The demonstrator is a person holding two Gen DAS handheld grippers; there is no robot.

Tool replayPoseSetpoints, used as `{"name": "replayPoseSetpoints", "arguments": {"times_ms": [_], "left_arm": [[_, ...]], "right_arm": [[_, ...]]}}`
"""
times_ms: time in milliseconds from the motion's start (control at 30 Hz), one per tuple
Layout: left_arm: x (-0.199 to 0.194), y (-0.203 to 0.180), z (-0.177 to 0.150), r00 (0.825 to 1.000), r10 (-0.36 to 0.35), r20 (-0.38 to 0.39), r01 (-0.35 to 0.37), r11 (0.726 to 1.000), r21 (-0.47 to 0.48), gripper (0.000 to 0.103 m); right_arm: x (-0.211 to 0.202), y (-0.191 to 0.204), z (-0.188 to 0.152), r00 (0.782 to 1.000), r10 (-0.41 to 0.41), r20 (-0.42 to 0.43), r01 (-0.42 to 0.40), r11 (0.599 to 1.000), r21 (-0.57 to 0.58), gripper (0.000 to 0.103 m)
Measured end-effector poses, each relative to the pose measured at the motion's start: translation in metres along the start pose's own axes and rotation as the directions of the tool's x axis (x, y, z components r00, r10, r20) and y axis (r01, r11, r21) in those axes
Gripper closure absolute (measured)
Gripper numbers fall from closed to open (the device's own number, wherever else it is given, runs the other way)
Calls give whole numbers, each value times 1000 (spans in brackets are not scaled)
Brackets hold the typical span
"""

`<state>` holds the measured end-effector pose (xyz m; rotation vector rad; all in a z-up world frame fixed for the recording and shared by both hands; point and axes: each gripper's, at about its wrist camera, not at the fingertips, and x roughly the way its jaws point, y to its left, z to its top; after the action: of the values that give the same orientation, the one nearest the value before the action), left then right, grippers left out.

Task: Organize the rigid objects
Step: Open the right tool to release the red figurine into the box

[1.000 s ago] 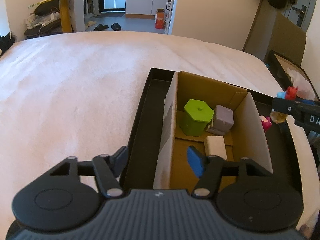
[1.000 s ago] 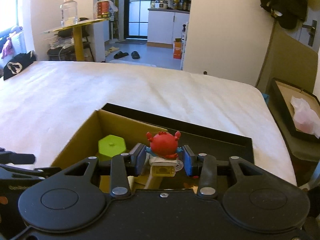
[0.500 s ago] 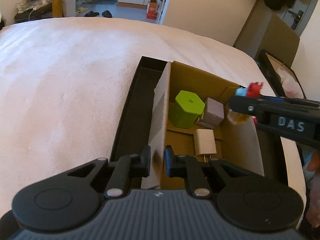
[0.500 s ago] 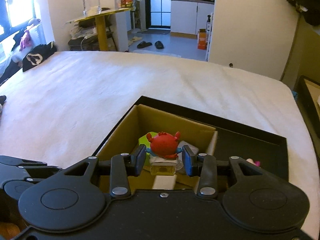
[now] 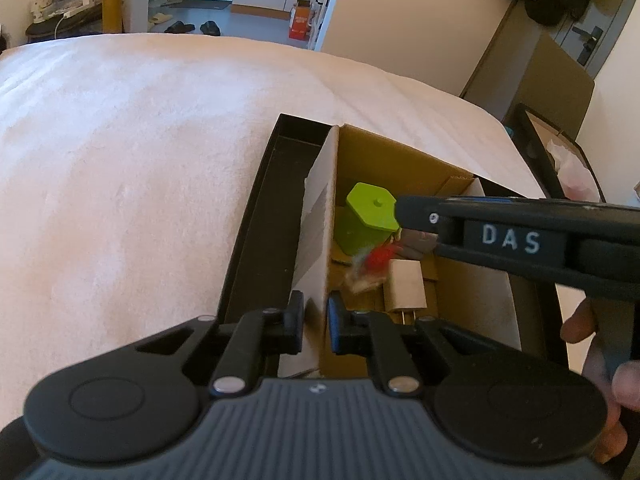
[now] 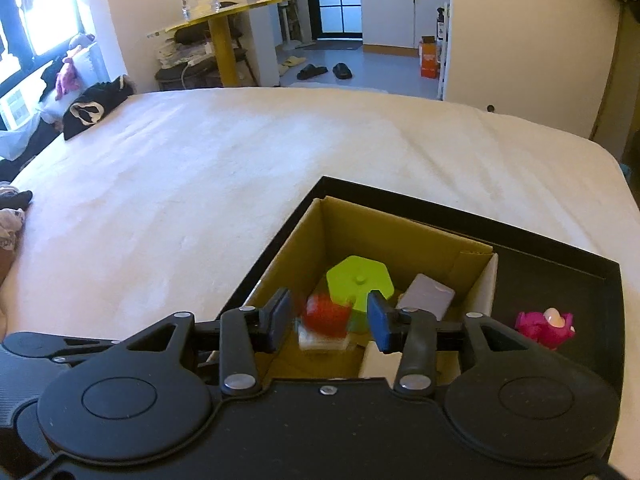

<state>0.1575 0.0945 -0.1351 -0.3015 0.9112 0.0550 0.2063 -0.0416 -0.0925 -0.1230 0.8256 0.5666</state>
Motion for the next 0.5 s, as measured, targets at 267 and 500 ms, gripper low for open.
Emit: {"name": "replayPoseSetpoints", "arguments": {"times_ms": [267, 500], "left_arm": [[-3, -1, -1, 1000, 6, 7, -6, 1000, -1, 91], [-4, -3, 0, 1000, 14, 8, -14, 1000, 0, 88]], "right_arm": [[-17, -25, -3, 1000, -22, 16, 21, 998, 64, 60], [-30, -45, -13, 999, -48, 26, 46, 995, 87, 60]]}}
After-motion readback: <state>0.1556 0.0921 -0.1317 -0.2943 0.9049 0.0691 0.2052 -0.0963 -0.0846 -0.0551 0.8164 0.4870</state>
